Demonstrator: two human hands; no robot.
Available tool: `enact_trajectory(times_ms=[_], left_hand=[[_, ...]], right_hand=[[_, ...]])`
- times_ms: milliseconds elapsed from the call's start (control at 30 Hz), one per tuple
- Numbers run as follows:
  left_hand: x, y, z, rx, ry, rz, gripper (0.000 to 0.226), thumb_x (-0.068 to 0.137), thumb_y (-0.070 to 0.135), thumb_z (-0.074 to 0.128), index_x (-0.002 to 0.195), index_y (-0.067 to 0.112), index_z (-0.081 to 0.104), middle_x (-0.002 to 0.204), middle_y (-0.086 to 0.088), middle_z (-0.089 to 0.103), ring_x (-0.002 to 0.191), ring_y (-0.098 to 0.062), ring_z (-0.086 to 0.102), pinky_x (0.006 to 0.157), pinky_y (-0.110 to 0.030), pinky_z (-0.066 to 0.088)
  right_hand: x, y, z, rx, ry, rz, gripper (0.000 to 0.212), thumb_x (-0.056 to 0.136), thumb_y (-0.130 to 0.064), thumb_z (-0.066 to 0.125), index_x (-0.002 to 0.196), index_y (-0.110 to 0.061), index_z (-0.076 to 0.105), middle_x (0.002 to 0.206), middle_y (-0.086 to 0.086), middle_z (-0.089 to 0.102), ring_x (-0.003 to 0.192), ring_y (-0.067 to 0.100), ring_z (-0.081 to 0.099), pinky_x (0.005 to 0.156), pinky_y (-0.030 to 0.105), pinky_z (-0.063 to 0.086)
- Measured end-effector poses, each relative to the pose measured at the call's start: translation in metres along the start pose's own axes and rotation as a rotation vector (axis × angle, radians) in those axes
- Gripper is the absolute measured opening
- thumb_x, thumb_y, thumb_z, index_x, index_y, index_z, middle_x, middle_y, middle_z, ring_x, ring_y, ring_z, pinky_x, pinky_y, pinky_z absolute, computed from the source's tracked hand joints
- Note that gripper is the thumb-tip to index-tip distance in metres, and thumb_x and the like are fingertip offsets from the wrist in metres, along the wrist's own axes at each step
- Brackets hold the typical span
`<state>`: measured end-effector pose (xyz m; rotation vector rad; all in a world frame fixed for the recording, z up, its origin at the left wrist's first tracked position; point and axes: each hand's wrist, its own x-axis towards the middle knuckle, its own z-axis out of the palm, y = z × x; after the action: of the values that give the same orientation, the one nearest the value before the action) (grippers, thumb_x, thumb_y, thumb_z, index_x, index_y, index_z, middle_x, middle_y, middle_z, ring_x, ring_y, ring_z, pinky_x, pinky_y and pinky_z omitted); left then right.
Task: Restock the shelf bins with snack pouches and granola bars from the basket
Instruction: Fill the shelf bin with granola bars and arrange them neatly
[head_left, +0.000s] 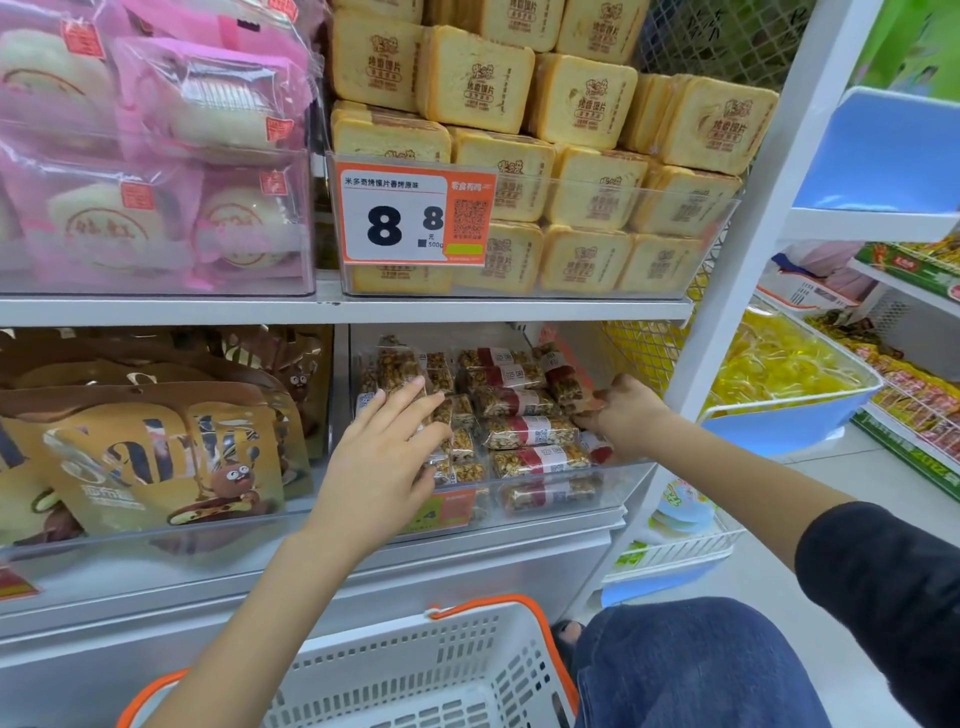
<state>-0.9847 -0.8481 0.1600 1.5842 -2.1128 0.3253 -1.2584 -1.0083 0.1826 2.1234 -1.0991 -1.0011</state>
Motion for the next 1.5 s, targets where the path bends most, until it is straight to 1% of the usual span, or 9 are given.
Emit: enact_trajectory(times_ms=[133,300,500,867,967,1133,1233,1300,1500], left_hand=[[0.0,0.0,0.0,-0.003,0.005,0.006,0.034,0.068,0.015,0.076,0.1,0.021,0.066,0.133,-0.005,0.056,0.135,-0.026,0.039,0.11,-0.047,0.027],[-0.001,0.0,-0.001,-0.007,-0.01,0.008,0.033,0.071,0.017,0.075,0.102,0.02,0.065,0.134,-0.006,0.055,0.136,-0.026,0.037,0.11,-0.047,0.028],[-0.001,0.001,-0.004,0.017,-0.023,0.004,0.033,0.073,0.018,0.074,0.104,0.021,0.064,0.136,-0.007,0.054,0.137,-0.027,0.036,0.111,-0.046,0.023],[0.001,0.005,-0.012,-0.098,-0.053,-0.145,0.036,0.079,0.011,0.072,0.111,0.022,0.062,0.152,-0.022,0.022,0.143,-0.042,0.011,0.099,-0.048,0.042],[0.004,0.005,-0.016,-0.096,-0.126,-0.207,0.03,0.085,0.01,0.064,0.112,0.022,0.06,0.153,-0.022,0.021,0.142,-0.041,0.016,0.107,-0.05,0.033],[0.013,0.018,-0.016,-0.183,0.061,-0.186,0.024,0.085,0.005,0.063,0.106,0.016,0.061,0.138,-0.019,0.049,0.122,-0.038,0.052,0.088,-0.046,0.049],[0.014,0.031,-0.012,-0.225,0.121,-0.228,0.055,0.086,0.016,0.067,0.135,0.021,0.044,0.119,-0.012,0.064,0.096,-0.032,0.064,0.063,-0.033,0.048],[0.014,0.038,-0.009,-0.272,0.098,-0.285,0.068,0.083,0.022,0.07,0.141,0.026,0.033,0.121,-0.004,0.064,0.1,-0.025,0.064,0.066,-0.032,0.051],[0.008,0.035,-0.015,-0.505,0.221,-0.514,0.036,0.082,0.029,0.07,0.109,0.025,0.046,0.106,0.0,0.069,0.09,-0.016,0.068,0.07,-0.032,0.055]], right_hand=[[0.014,-0.001,0.003,-0.055,-0.117,0.049,0.058,0.095,-0.043,0.047,0.148,-0.029,0.028,0.153,0.001,0.032,0.144,0.019,0.02,0.113,0.041,0.014],[0.015,-0.001,0.006,-0.287,-0.242,0.025,0.069,0.099,-0.053,0.029,0.153,-0.026,-0.006,0.16,-0.005,-0.003,0.148,0.021,-0.006,0.118,0.047,-0.005],[0.016,-0.005,0.0,-0.408,-0.294,-0.006,0.065,0.1,-0.045,0.027,0.152,-0.026,-0.007,0.161,-0.002,-0.005,0.148,0.021,-0.007,0.116,0.051,-0.006],[0.005,0.0,0.006,-0.019,-0.007,-0.036,0.041,0.096,-0.026,0.046,0.136,-0.028,0.05,0.135,-0.002,0.055,0.128,0.022,0.044,0.113,0.042,0.02],[-0.007,0.012,-0.011,0.561,0.173,0.063,0.037,0.094,-0.011,0.044,0.123,-0.025,0.063,0.12,0.0,0.065,0.107,0.022,0.06,0.093,0.035,0.047],[-0.06,-0.01,-0.05,1.604,0.571,0.109,0.022,0.094,-0.018,0.058,0.113,-0.023,0.068,0.095,-0.003,0.072,0.072,0.014,0.069,0.066,0.033,0.059],[-0.074,-0.05,-0.08,2.075,0.375,-0.107,0.037,0.093,-0.025,0.06,0.129,-0.022,0.054,0.104,0.002,0.068,0.083,0.016,0.071,0.071,0.033,0.06],[-0.072,-0.072,-0.095,2.283,0.208,-0.133,0.043,0.091,-0.031,0.061,0.131,-0.02,0.05,0.112,0.008,0.064,0.088,0.021,0.071,0.074,0.033,0.059],[-0.063,-0.1,-0.104,2.486,0.203,-0.198,0.054,0.087,-0.032,0.067,0.134,-0.028,0.041,0.114,0.013,0.058,0.1,0.021,0.066,0.086,0.036,0.057]])
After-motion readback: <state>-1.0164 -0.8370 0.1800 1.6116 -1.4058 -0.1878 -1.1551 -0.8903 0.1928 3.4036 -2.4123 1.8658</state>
